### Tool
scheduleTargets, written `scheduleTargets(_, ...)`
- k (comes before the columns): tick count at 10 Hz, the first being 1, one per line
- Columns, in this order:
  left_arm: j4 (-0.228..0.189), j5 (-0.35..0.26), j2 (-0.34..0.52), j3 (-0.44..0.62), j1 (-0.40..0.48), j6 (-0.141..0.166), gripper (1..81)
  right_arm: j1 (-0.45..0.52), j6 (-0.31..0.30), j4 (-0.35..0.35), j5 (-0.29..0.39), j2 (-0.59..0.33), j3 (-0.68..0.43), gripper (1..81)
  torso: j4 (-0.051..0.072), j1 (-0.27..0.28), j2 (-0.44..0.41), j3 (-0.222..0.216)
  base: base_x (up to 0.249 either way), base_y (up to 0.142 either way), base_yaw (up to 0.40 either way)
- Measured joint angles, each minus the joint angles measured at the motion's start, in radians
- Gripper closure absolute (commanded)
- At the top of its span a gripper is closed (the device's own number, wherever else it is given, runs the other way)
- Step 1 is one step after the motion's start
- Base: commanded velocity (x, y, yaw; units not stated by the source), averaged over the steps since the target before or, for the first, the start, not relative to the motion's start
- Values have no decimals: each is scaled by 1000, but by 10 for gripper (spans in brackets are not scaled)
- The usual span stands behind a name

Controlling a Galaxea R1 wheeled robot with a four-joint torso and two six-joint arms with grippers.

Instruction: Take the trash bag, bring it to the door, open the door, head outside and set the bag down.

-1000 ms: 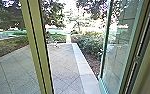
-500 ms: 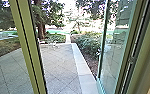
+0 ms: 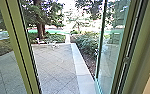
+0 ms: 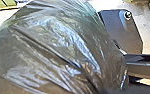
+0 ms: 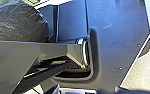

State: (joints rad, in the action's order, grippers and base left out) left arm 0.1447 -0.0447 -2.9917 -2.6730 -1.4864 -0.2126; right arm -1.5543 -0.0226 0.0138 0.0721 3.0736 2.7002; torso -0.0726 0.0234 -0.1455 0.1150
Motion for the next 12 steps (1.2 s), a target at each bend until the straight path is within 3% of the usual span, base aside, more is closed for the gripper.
scheduleTargets(3,0,0,-1,0,-2,0,811,0,0,0,0,2,5,10,0,0,0,0,0,-113,0)
scheduleTargets(12,-3,0,-9,1,-2,0,811,-6,0,-9,0,5,11,10,0,-1,0,0,0,0,0)
